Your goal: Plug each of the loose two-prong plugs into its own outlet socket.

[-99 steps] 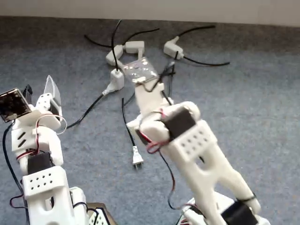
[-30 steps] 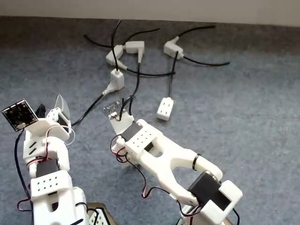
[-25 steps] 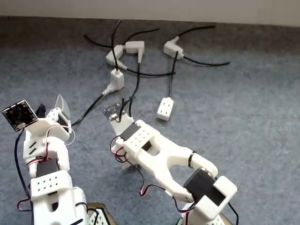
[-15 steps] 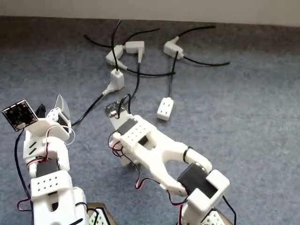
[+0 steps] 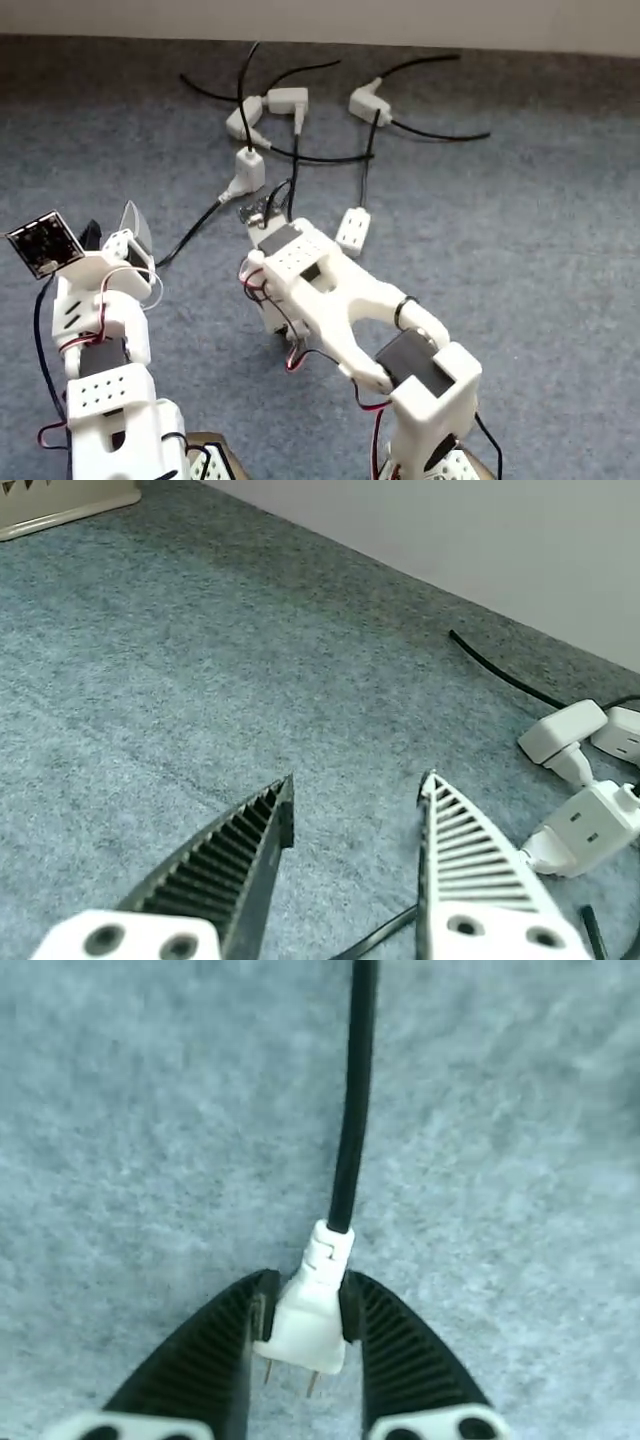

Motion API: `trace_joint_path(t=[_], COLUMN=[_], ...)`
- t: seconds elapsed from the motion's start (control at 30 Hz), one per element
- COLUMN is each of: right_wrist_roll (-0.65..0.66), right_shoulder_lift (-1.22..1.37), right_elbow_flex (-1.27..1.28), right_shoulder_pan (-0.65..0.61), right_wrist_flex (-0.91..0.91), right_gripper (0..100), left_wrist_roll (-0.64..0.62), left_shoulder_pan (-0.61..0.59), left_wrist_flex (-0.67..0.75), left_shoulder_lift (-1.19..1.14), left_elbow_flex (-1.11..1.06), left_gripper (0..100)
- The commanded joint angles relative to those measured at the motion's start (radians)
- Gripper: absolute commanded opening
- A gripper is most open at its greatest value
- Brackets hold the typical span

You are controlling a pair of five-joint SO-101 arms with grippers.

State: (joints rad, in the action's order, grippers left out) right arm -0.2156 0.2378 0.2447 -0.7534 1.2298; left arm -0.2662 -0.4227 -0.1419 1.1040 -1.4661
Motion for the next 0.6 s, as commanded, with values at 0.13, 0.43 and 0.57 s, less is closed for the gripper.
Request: trace_joint_path(t=[0.13, 0.43, 0.57], right_wrist_roll=[0.138, 0.163, 0.298], right_shoulder_lift=[-0.008, -0.008, -0.008], right_elbow_flex=[-0.450, -0.989, -1.133], right_shoulder_pan=[0.122, 0.147, 0.125], right_wrist_flex=[0.194, 0.424, 0.475], right_gripper=[3.4, 3.4, 3.4], left_wrist_roll=[0.003, 0.078, 0.236], left_shoulder_pan=[0.194, 0.429, 0.610], left_wrist_flex=[0.117, 0.126, 0.126], left_shoulder_lift=[0.005, 0.005, 0.007], left_elbow_flex=[0.004, 0.016, 0.031], left_gripper=[21, 21, 21])
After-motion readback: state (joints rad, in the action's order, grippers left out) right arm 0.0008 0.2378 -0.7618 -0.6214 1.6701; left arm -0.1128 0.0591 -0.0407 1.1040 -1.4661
